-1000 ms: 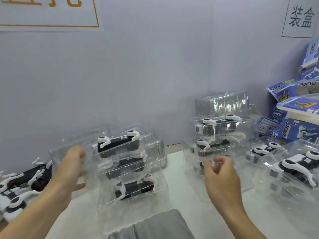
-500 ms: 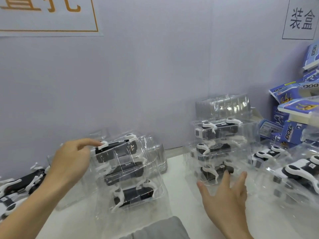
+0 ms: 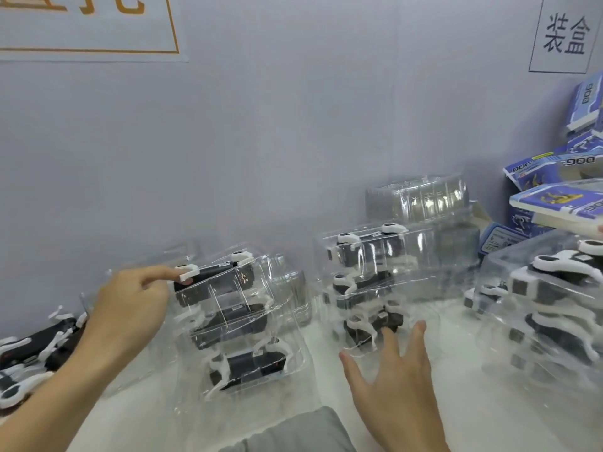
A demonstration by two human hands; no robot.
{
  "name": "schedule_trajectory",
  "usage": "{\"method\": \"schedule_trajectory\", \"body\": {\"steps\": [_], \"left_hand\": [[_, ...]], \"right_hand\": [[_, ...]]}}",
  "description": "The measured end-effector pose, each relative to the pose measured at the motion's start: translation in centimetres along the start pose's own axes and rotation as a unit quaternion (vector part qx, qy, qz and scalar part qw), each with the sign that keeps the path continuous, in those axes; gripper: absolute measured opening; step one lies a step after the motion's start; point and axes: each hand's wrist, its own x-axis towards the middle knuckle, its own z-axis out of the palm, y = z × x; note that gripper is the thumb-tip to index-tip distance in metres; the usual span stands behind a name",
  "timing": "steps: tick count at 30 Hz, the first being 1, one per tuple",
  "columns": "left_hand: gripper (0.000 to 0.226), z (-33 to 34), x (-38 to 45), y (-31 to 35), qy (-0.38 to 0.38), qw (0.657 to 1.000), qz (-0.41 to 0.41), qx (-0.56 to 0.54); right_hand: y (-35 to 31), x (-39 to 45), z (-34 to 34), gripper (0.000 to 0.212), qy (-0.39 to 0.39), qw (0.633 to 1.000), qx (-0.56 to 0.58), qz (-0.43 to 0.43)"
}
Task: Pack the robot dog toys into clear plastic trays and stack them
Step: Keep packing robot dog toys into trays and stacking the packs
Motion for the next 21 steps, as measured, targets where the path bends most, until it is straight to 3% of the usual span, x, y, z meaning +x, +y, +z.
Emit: {"method": "schedule_trajectory", "body": {"steps": [13,21], "left_hand": [[0.049,0.3,-0.1,-0.1,0.018,1.000,0.006,0.003],[0.044,0.7,0.0,-0.1,0.020,1.000,0.020,-0.005]], "right_hand": [[-0.2,4.1,1.9,0.082,0.021,0.998,0.047,-0.024],[-2.3,5.8,2.7,0.074,0.023,1.000,0.000,-0.015]]}}
